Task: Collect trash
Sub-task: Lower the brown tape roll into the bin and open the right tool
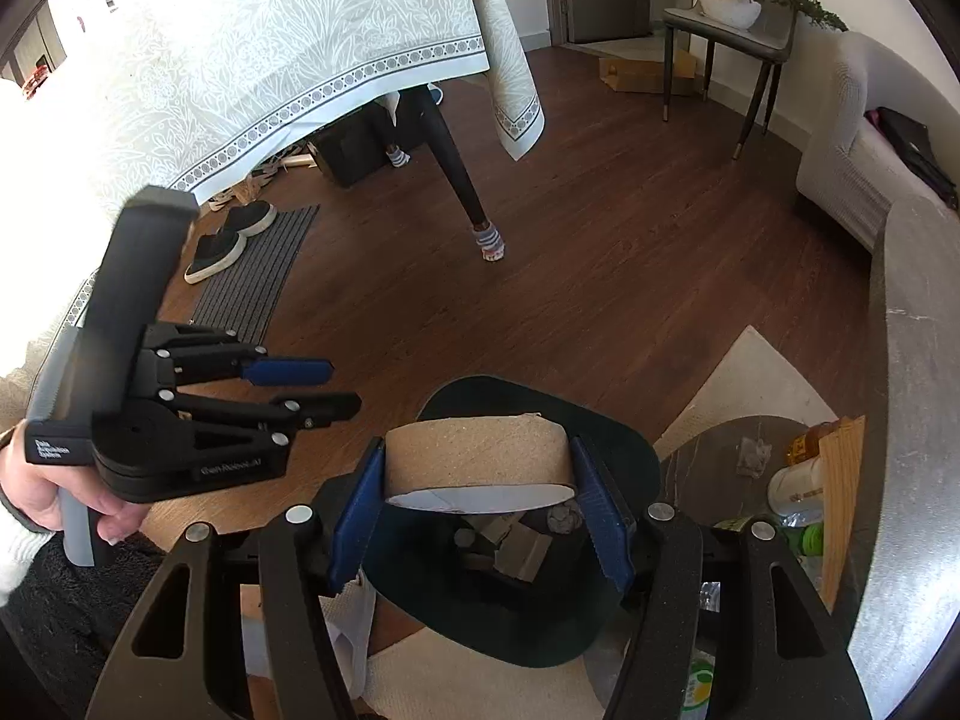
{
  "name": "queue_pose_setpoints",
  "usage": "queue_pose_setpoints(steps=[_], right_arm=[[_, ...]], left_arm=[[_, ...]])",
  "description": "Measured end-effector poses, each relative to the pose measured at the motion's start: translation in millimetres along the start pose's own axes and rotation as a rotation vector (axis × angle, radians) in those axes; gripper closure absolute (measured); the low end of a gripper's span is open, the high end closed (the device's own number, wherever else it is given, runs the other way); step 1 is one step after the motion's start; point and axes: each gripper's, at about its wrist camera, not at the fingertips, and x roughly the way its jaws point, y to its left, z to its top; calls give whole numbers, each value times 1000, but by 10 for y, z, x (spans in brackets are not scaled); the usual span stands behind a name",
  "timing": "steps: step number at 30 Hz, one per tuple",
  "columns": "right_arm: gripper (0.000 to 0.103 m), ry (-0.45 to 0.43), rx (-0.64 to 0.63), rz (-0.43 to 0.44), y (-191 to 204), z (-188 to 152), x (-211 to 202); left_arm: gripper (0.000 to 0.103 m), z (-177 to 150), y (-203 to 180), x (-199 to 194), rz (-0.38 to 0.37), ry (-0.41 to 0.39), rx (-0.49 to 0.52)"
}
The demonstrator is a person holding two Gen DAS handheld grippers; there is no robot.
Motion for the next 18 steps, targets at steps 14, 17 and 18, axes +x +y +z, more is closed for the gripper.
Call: queue_pose_setpoints(steps=[14, 17, 18], right_arm=[[40, 191, -47, -37, 0, -422, 603], [40, 216, -65, -53, 8, -495, 650], [40, 222, -64, -50, 7, -513, 653]], left_arm=[[75, 389, -214, -751, -23, -203, 21], [76, 442, -308, -815, -40, -216, 31], [76, 464, -350, -838, -46, -224, 33]])
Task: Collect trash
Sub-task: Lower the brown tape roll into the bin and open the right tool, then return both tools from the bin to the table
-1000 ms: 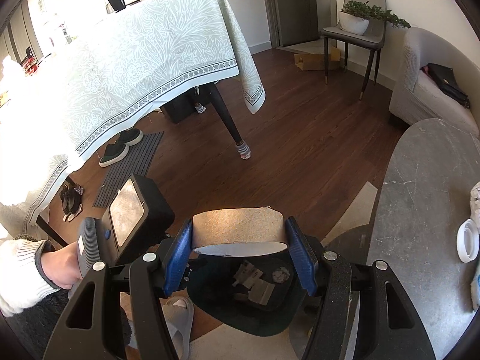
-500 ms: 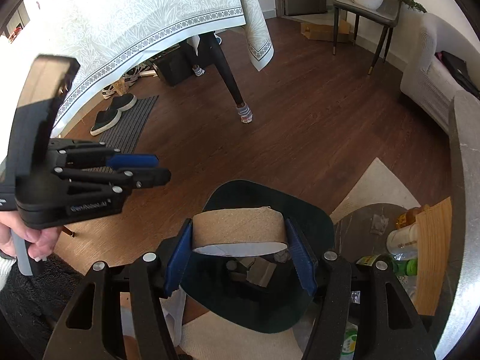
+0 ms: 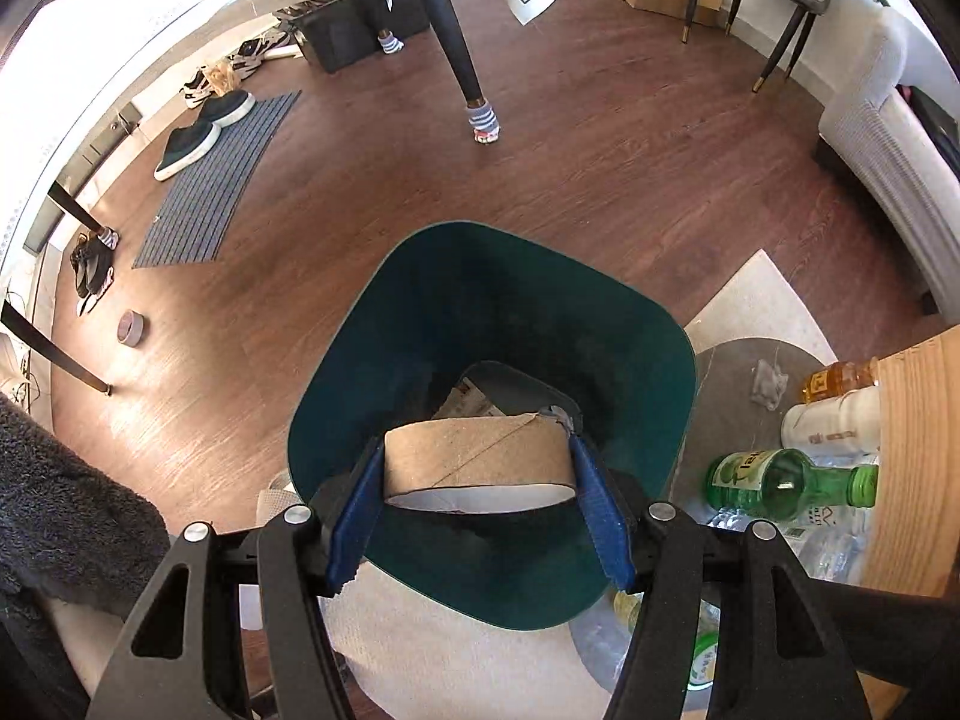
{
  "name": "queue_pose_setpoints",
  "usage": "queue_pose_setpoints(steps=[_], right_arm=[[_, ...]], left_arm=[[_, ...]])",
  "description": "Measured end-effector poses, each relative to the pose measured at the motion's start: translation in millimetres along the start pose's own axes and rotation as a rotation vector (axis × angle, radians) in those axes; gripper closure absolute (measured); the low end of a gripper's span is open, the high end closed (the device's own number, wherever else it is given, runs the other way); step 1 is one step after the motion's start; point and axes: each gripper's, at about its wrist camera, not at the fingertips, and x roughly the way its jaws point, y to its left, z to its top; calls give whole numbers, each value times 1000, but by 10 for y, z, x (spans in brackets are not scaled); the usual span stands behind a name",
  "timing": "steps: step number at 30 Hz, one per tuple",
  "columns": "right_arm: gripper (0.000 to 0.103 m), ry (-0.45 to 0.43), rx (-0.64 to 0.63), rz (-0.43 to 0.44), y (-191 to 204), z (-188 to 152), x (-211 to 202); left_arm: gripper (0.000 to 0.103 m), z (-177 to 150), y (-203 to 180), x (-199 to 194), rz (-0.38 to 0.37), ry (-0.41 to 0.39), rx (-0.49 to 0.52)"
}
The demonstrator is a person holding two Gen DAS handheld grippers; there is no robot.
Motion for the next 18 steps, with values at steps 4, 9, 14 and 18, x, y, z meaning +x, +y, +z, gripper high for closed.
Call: queue_pose_setpoints(steps=[4, 9, 14, 18], right_arm=[[34, 9, -8, -7, -20, -60, 22], [34, -31, -24, 9, -40, -121, -147], [34, -108, -43, 45, -20, -173, -510], [34, -167, -87, 62, 49, -221, -810]], left_arm=[[76, 92, -121, -76, -20, -32, -4], [76, 178, -254, -167, -31, -65, -3], [76, 292, -381, -228, -33, -96, -11], [76, 317, -486, -214, -26, -97, -11]])
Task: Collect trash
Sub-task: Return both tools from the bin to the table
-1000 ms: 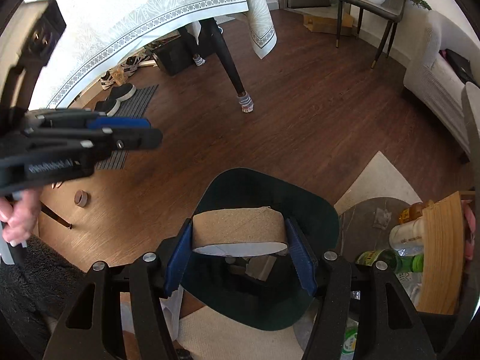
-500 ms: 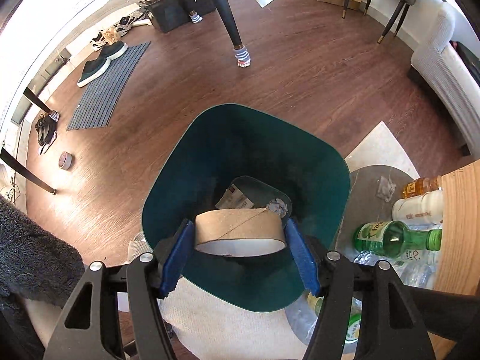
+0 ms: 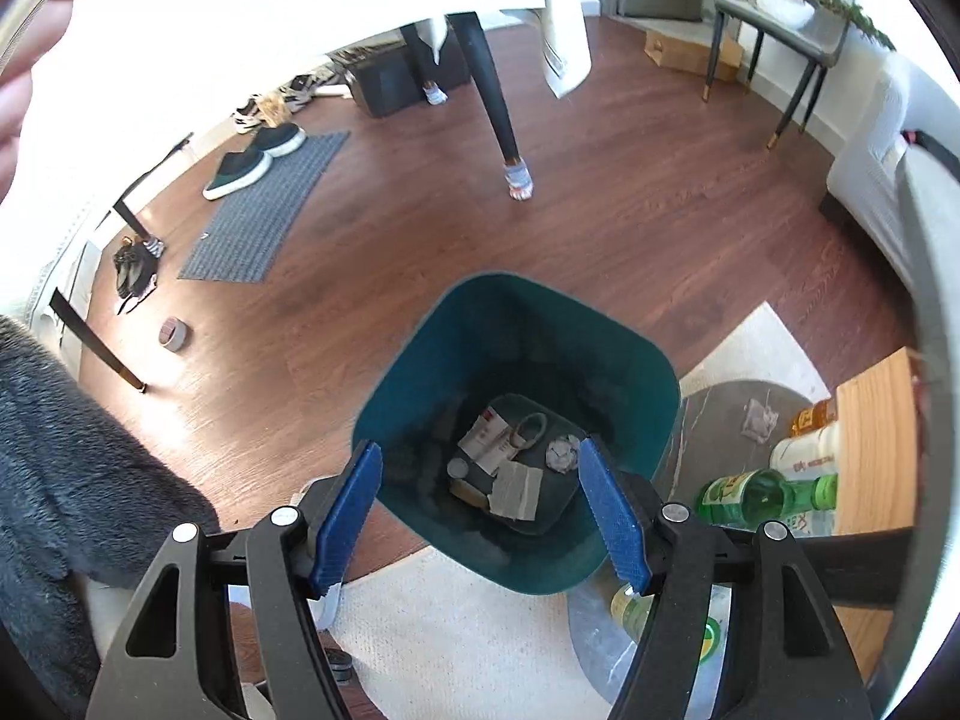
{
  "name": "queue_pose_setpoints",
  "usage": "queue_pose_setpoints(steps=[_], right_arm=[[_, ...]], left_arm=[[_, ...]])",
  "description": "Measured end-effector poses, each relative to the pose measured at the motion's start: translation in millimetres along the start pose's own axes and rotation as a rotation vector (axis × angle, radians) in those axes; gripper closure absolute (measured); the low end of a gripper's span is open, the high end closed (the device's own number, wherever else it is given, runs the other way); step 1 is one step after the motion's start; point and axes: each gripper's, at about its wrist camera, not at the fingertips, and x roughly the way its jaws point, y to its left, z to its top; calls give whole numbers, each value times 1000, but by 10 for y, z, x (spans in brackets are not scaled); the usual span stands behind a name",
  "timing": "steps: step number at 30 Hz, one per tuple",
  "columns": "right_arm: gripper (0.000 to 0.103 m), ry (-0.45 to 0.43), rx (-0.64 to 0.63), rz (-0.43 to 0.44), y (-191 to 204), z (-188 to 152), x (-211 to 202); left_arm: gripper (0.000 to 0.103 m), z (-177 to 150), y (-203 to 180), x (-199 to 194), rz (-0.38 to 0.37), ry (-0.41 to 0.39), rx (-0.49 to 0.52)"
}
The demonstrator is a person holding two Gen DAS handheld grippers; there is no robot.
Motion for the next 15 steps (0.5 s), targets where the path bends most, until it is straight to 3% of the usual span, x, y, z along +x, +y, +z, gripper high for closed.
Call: queue_pose_setpoints(steps=[4, 15], right_arm=[[48, -57, -21, 4, 38, 4, -272], [68, -183, -20, -12, -23, -95, -905]], left_arm=[[75, 28, -101, 41, 14, -4, 12], [73, 77, -302, 128, 32, -7, 6]])
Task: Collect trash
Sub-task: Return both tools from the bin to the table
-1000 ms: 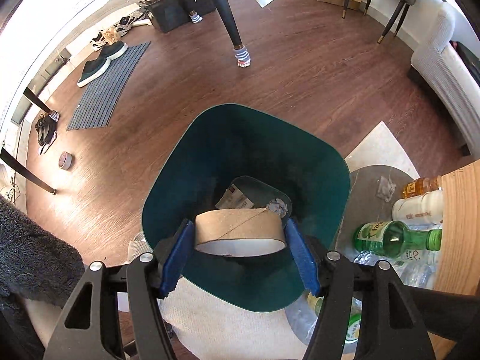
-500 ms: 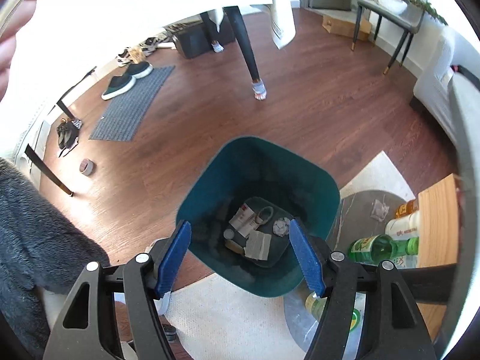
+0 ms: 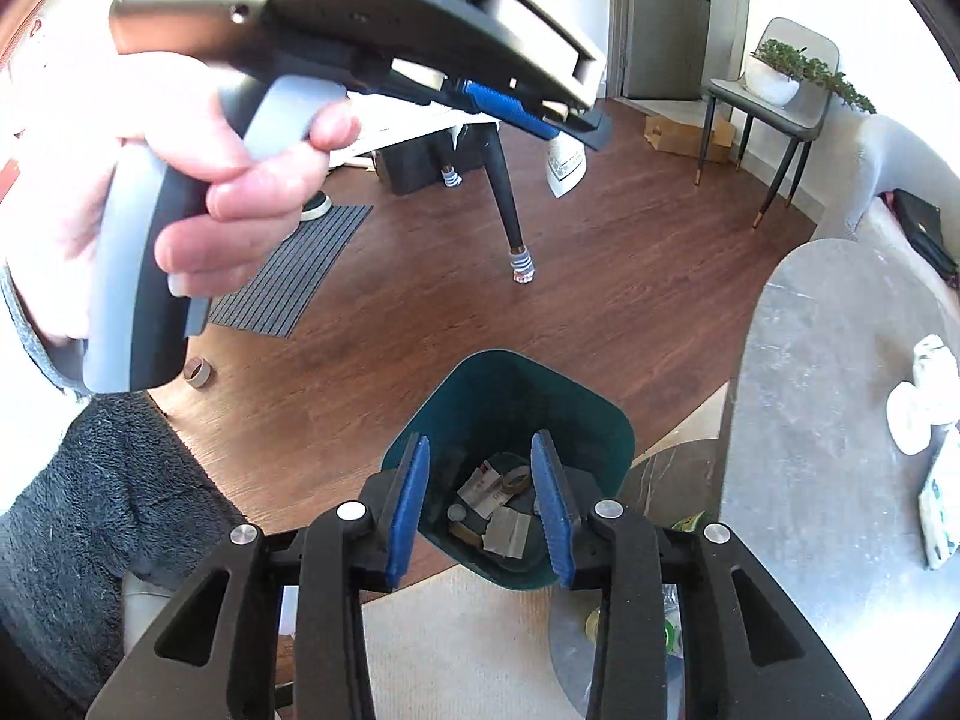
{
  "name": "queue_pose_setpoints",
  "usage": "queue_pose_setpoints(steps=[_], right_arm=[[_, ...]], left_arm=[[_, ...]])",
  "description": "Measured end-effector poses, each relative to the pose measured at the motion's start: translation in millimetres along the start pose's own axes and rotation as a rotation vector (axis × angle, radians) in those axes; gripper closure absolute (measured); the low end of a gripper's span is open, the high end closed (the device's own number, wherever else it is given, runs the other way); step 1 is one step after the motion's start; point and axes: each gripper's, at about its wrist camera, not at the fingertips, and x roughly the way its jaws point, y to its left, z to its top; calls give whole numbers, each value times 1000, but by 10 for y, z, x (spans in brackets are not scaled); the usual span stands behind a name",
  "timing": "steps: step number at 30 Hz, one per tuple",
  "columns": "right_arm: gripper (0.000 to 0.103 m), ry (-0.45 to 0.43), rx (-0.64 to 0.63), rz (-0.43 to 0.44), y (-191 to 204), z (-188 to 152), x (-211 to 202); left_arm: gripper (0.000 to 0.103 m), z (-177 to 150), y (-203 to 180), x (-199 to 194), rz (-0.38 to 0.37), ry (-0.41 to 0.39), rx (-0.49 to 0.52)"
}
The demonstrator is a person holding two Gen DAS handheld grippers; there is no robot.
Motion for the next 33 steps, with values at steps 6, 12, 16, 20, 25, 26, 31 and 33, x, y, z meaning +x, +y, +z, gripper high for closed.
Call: queue_pose_setpoints(steps=[6, 12, 16, 20, 25, 26, 31, 33], right_arm=[[69, -67, 37, -54, -170, -3, -348], [69, -109, 128, -137, -571, -79, -619], [69, -122, 213, -211, -934, -249, -775], [62, -122, 274, -290, -1257, -471, -895], [48, -155, 342, -333, -1535, -649, -1047], [47, -165, 357, -333, -1581, -702, -1093], [41, -181, 437, -328, -1808, -883, -1162], [41, -186, 458, -322, -1886, -923, -1170]], left_arm=[[72, 58, -257, 8, -16, -15, 31], [62, 167, -644, -58, -65, -84, 86], [51, 169, -917, -12, -88, -91, 138], [45, 118, -1201, 110, -102, -77, 208], [43, 34, -1527, 359, -118, -40, 269], [43, 18, -1580, 400, -118, -35, 282], [41, -38, -1828, 656, -120, 0, 318], [41, -59, -1912, 761, -114, 14, 333]])
